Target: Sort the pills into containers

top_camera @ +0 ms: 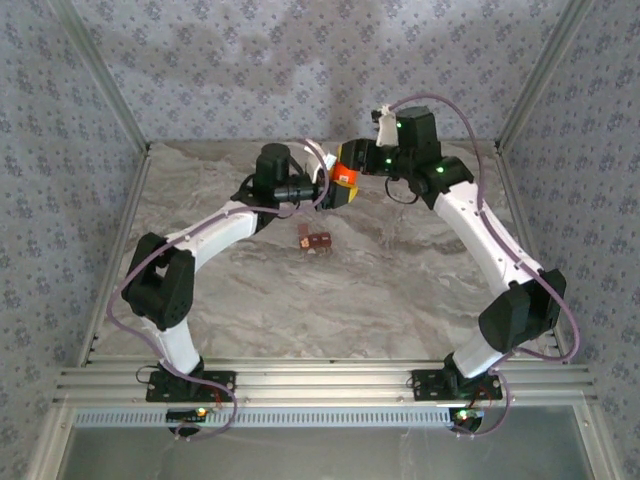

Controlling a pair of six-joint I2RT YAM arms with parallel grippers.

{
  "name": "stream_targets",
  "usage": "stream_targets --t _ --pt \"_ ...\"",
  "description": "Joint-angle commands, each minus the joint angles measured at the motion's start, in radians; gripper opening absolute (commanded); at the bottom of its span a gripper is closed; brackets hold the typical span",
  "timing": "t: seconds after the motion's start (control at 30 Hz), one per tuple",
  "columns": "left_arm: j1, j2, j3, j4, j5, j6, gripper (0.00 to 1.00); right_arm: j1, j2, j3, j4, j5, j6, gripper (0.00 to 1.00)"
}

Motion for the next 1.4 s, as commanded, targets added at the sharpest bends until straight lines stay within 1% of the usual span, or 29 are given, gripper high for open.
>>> stream_targets --t 0.0,0.07,0.13,0.27,0.3,0.33,0.37,0.4,0.43,0.47,0.53,0.6,0.7,0.77,0.87,0.93,1.03,1.13,1.37 --pt "-0.088 -0.032 -0.018 0.226 -0.116 -0.002 0.00 0.080 0.030 -0.022 0.069 0.096 0.142 0.32" --pt "-0.103 -0.022 -0.035 0.287 -0.162 -0.026 0.00 0.097 0.028 -0.043 0.102 0.120 0.175 0.32" --pt "-0.110 -0.013 -0.044 0.323 -0.182 -0.038 0.00 0.105 0.028 -0.048 0.112 0.129 0.185 0.32" --pt "-0.111 -0.006 -0.046 0.341 -0.204 -0.046 0.00 0.100 0.016 -0.050 0.122 0.129 0.184 0.35" --pt "-0.110 -0.008 -0.047 0.341 -0.206 -0.044 0.00 0.094 0.012 -0.049 0.118 0.121 0.182 0.38" --pt "-0.106 -0.008 -0.047 0.340 -0.206 -0.045 0.00 0.087 0.006 -0.047 0.112 0.099 0.177 0.47" --pt "-0.101 -0.011 -0.046 0.337 -0.204 -0.050 0.00 0.072 -0.002 -0.050 0.113 0.069 0.160 0.60" --pt "-0.092 -0.012 -0.046 0.334 -0.197 -0.057 0.00 0.052 -0.016 -0.057 0.127 0.046 0.159 0.68" --pt "-0.083 -0.015 -0.045 0.331 -0.184 -0.065 0.00 0.030 -0.031 -0.061 0.133 0.020 0.159 0.72" --pt "-0.069 -0.019 -0.043 0.323 -0.169 -0.075 0.00 0.004 -0.051 -0.071 0.143 -0.021 0.112 0.75" --pt "-0.040 -0.029 -0.045 0.317 -0.128 -0.091 0.00 -0.056 -0.094 -0.094 0.157 -0.086 0.068 0.78" --pt "-0.006 -0.036 -0.041 0.312 -0.049 -0.105 0.00 -0.122 -0.120 -0.096 0.180 -0.211 0.043 0.82" --pt "0.038 -0.019 0.005 0.279 0.137 -0.144 0.00 -0.194 -0.099 -0.029 0.105 -0.413 -0.048 0.83" --pt "0.057 -0.005 0.045 0.234 0.236 -0.153 0.00 -0.207 -0.066 0.043 -0.005 -0.516 -0.161 0.83" --pt "0.068 0.007 0.100 0.131 0.348 -0.127 0.00 -0.209 -0.018 0.124 -0.140 -0.646 -0.303 0.84" --pt "0.068 0.014 0.140 0.046 0.410 -0.095 0.00 -0.203 0.021 0.187 -0.256 -0.665 -0.384 0.84" --pt "0.068 0.024 0.191 -0.086 0.467 -0.036 0.00 -0.186 0.066 0.261 -0.369 -0.634 -0.461 0.84" --pt "0.067 0.023 0.205 -0.154 0.477 0.005 0.00 -0.167 0.081 0.286 -0.390 -0.609 -0.479 0.83" --pt "0.067 0.021 0.199 -0.165 0.477 0.014 0.00 -0.157 0.091 0.284 -0.365 -0.592 -0.461 0.75"
